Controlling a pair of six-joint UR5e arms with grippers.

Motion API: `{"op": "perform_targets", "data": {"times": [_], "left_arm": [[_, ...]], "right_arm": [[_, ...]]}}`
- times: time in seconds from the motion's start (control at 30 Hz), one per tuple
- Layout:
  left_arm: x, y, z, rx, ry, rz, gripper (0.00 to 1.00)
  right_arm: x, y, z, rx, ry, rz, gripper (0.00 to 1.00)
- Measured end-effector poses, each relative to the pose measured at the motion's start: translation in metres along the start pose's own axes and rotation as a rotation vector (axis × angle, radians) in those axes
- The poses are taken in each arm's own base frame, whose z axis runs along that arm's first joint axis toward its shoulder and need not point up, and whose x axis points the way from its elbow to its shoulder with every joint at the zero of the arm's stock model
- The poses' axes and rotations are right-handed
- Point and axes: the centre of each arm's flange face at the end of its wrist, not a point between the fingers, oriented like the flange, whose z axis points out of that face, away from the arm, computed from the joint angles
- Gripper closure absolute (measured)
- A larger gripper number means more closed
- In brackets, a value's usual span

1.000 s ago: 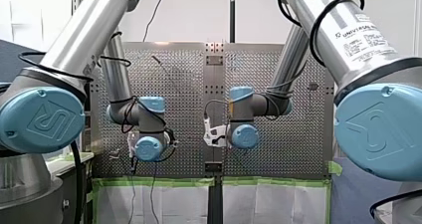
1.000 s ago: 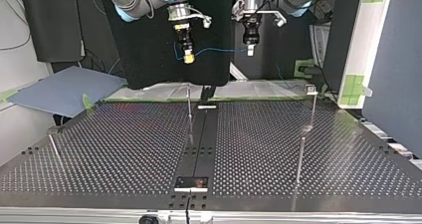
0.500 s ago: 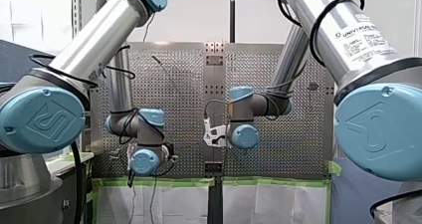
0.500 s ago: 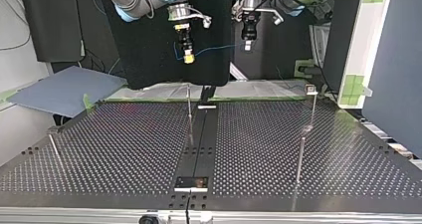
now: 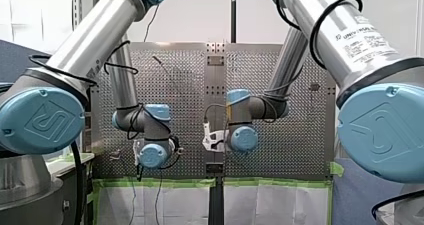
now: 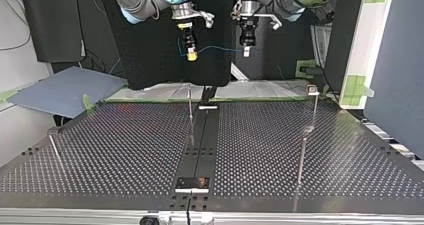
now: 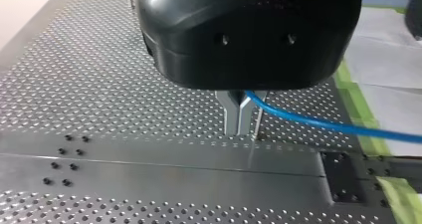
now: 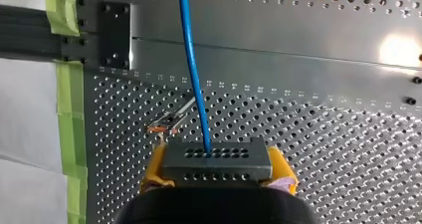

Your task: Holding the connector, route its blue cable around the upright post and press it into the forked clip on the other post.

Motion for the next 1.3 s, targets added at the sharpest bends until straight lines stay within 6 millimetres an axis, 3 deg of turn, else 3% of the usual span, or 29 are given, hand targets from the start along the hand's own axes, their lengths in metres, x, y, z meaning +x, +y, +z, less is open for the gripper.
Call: {"op": "perform_targets", "data": {"times": [0.4, 0.63, 0.73, 1.0, 1.3], "left_arm": [[-0.031, 0.001, 0.002, -0.008, -0.002, -0.084, 1.00], [-0.053, 0.000, 0.006, -0.012, -0.013, -0.098, 1.00], [-0.066, -0.002, 0.011, -0.014, -0.035, -0.113, 1.00], [-0.103, -0.008, 0.030, -0.022, -0.096, -0.146, 1.00], [-0.139, 0.001, 0.045, -0.083, -0.143, -0.177, 1.00]], "right_arm": [[0.055, 0.004, 0.000, -0.005, 0.076, 0.078, 1.00], [0.110, 0.005, 0.009, -0.006, 0.144, 0.093, 1.00], [0.125, 0.004, 0.012, -0.007, 0.156, 0.095, 1.00], [0.142, 0.004, 0.016, -0.008, 0.172, 0.097, 1.00], [0.202, 0.009, 0.018, -0.008, 0.239, 0.114, 1.00]]}}
